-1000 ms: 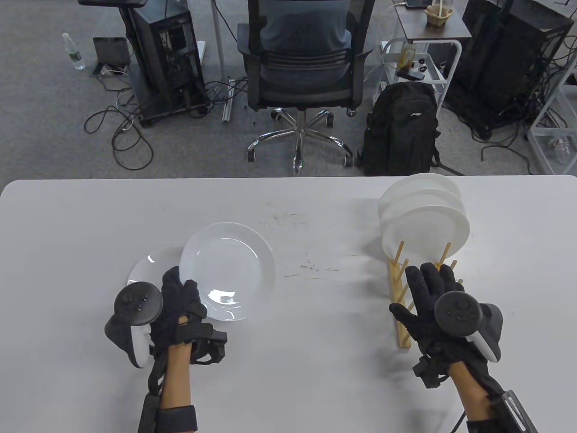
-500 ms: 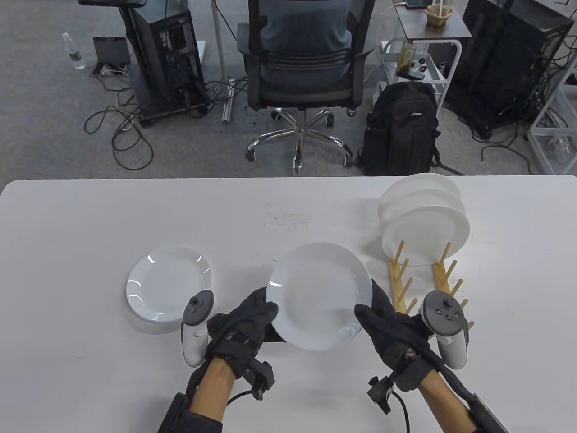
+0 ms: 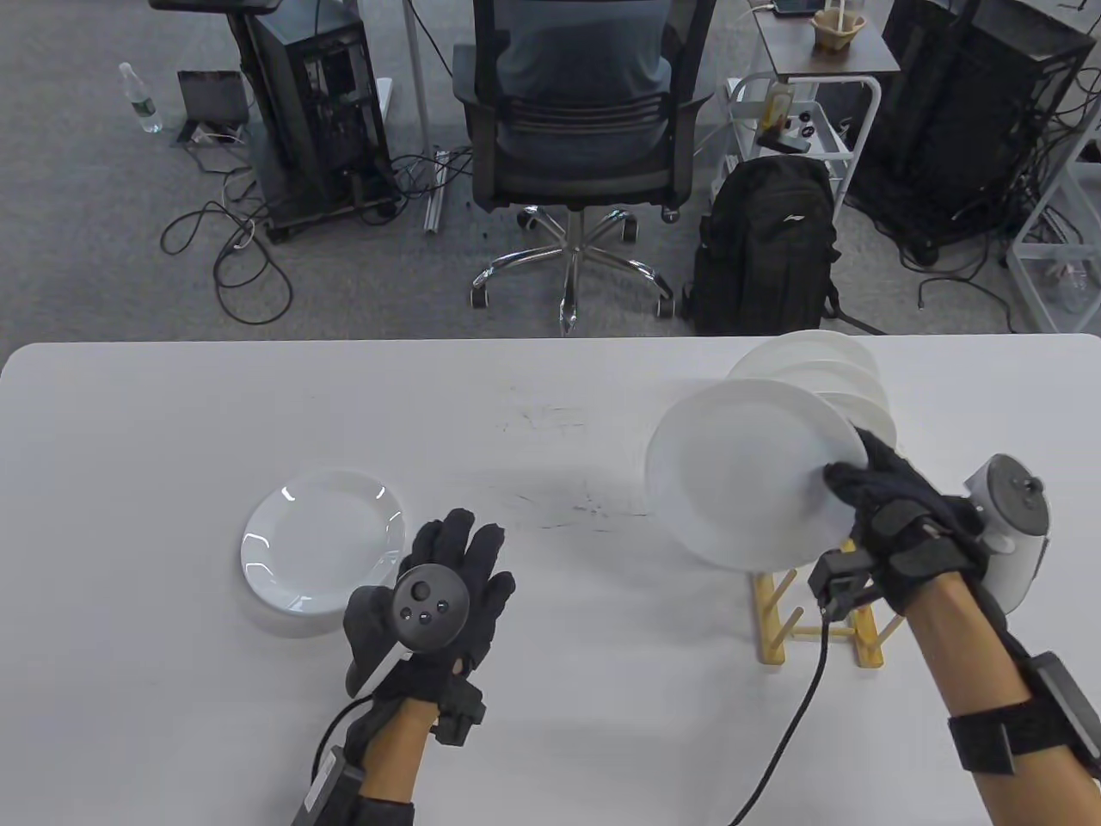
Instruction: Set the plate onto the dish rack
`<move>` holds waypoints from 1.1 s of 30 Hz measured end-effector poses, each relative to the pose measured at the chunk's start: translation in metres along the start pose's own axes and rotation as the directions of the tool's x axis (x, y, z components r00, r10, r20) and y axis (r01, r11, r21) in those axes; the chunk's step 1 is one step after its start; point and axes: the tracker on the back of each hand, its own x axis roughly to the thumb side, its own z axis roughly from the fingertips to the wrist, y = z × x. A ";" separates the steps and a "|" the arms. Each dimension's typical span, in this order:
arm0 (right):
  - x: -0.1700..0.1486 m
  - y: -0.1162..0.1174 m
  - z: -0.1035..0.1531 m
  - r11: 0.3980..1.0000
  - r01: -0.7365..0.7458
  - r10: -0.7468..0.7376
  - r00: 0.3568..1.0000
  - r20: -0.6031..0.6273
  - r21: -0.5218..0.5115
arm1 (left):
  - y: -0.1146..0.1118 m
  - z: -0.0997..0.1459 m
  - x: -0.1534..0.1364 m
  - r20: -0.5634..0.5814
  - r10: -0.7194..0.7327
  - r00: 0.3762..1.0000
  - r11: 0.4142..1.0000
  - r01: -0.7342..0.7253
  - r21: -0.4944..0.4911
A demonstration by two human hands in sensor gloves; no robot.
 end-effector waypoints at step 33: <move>-0.008 0.008 -0.067 0.663 -0.749 0.744 0.661 0.098 0.019 | -0.009 -0.007 -0.025 -0.062 -0.041 0.997 0.992 0.033 -0.123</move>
